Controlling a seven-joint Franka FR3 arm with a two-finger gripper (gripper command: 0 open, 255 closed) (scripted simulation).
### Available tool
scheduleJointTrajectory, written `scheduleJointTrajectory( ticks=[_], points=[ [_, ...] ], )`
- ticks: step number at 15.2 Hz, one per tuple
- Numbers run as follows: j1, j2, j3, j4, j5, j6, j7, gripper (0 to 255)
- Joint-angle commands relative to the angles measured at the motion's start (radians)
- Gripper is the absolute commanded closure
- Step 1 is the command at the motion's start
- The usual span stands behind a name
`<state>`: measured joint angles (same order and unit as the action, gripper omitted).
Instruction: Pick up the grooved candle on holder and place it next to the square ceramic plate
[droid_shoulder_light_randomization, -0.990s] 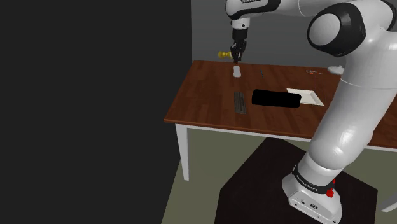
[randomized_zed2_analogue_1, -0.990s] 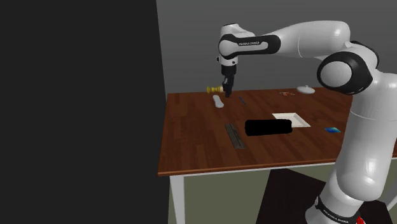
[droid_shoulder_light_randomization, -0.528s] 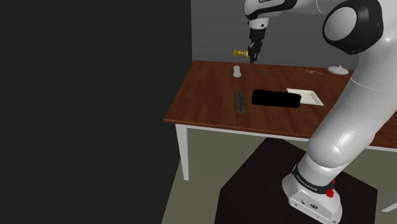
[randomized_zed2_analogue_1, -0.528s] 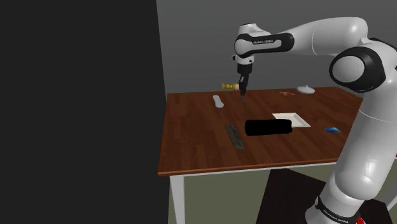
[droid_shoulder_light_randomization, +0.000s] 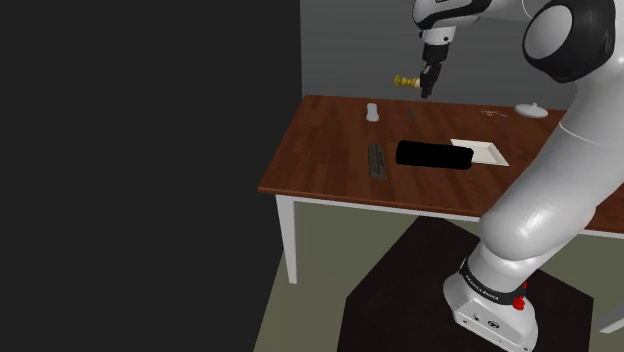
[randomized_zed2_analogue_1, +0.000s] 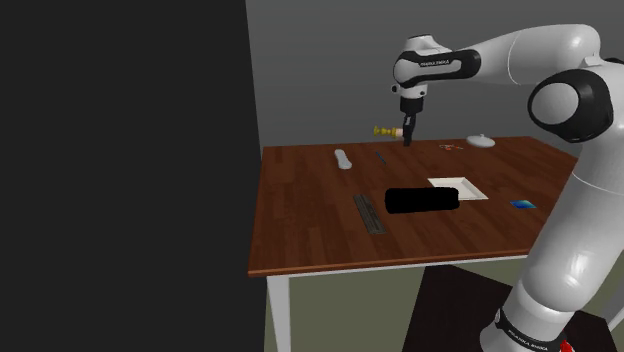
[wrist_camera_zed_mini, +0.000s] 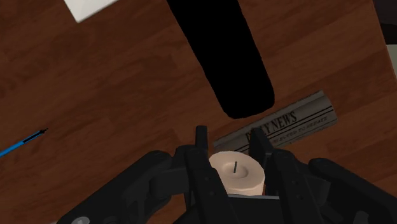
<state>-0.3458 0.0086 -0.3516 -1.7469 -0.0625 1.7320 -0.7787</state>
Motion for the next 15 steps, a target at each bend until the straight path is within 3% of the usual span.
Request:
scheduleJointTrajectory(
  ticks=[1,11,15],
  points=[
    [-0.025,-0.004,-0.025,-0.009,-0.003,0.008,-0.051,255],
    [-0.163,0.055,-0.154,0.052,0.024,0.016,-0.322,255],
    [-0.163,0.054,-0.154,-0.002,0.023,0.07,-0.319,255]
  ],
)
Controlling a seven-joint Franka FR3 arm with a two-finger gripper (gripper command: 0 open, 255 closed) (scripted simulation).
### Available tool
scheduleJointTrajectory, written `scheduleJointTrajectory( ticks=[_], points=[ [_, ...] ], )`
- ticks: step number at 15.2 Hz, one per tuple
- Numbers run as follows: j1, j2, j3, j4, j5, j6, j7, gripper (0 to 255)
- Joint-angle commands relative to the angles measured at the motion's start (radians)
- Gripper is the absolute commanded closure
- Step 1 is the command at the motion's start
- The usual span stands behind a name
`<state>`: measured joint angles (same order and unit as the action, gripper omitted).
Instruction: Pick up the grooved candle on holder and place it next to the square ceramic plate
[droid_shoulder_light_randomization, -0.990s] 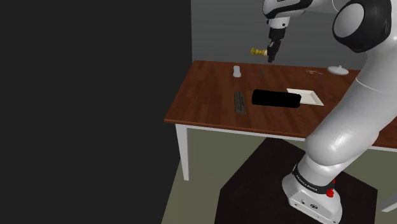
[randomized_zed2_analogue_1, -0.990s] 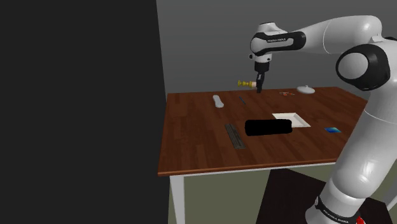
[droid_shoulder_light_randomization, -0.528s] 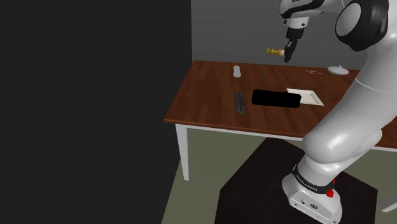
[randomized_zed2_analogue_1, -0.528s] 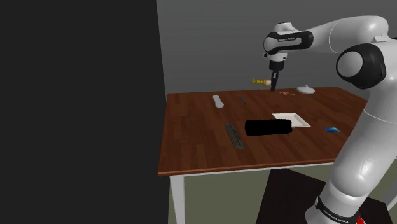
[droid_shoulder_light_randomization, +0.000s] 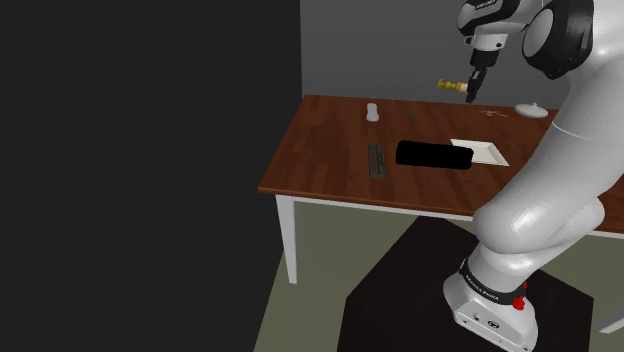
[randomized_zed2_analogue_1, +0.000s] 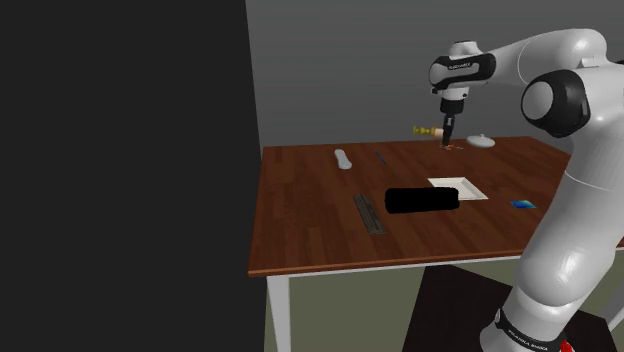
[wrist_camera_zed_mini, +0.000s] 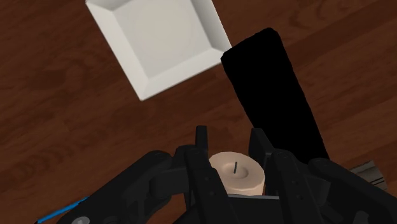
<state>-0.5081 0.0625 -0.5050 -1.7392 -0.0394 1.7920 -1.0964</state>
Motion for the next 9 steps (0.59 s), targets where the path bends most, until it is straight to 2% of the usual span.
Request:
scheduleJointTrajectory(
  ticks=[1,9],
  points=[
    [0.0,0.001,0.0,-0.022,0.0,0.023,-0.001,255],
    [-0.002,0.014,0.0,-0.116,0.006,0.128,0.001,255]
  ],
)
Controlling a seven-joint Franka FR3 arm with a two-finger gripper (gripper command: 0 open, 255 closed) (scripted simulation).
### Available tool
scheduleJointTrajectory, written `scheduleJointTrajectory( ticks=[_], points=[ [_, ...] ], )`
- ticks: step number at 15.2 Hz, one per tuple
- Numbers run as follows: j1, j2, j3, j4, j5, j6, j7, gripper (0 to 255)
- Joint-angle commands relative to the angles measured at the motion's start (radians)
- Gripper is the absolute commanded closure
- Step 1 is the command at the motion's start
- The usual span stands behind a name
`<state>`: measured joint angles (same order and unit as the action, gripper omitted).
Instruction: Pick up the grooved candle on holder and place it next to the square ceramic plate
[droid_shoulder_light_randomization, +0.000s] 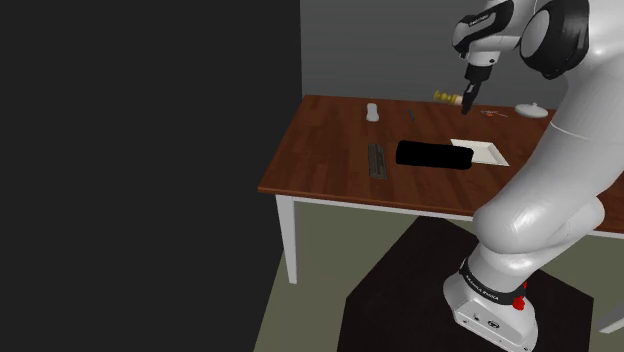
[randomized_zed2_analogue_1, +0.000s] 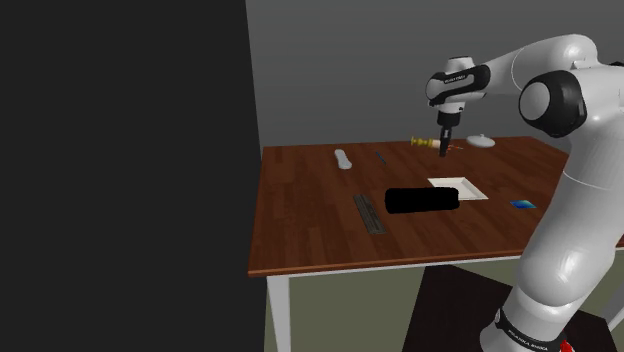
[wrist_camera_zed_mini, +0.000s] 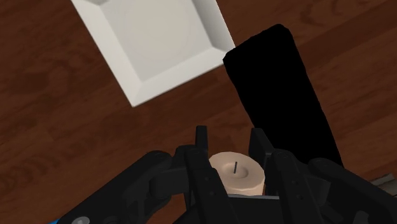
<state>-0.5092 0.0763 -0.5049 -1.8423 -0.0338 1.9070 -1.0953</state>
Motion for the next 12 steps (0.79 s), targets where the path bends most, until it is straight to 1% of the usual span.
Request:
scheduleJointTrajectory(
  ticks=[1,12],
  points=[
    [-0.001,0.003,0.0,-0.023,0.001,0.026,-0.001,255],
    [-0.006,0.048,0.001,-0.124,0.024,0.167,-0.01,255]
  ],
)
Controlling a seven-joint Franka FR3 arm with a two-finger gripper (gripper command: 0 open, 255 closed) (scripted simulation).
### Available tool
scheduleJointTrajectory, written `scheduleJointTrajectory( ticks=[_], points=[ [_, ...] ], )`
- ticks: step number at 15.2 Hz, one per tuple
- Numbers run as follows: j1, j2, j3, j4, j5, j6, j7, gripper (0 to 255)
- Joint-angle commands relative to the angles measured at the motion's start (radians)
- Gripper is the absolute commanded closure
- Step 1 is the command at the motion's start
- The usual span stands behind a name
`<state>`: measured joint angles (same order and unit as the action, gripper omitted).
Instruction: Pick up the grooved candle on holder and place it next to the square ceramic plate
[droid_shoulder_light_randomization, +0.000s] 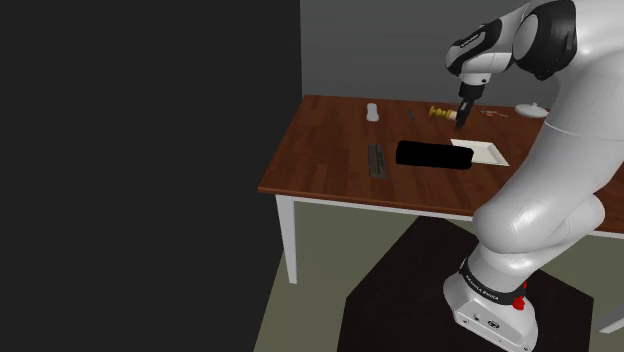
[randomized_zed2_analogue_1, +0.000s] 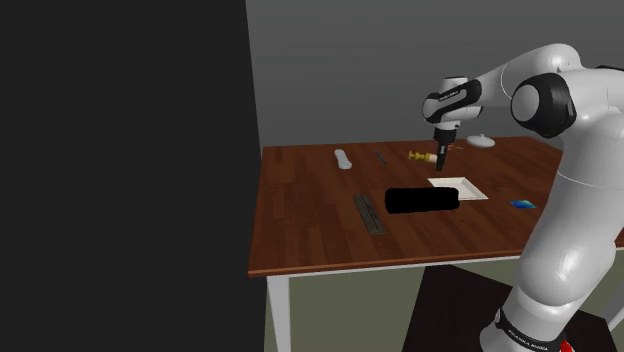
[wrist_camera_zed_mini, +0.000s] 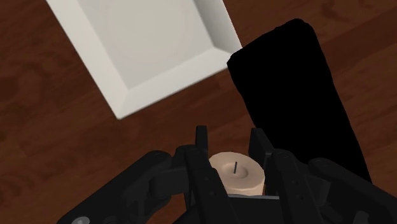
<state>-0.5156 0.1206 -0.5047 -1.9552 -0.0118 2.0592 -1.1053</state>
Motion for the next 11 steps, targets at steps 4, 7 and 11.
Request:
scheduleJointTrajectory(
  ticks=[4,7,11],
  points=[
    [-0.003,0.026,0.002,-0.041,0.014,0.065,-0.006,255],
    [-0.006,0.046,0.004,-0.061,0.025,0.102,-0.011,255],
    [-0.009,0.068,0.007,-0.08,0.037,0.14,-0.018,255]
  ],
)
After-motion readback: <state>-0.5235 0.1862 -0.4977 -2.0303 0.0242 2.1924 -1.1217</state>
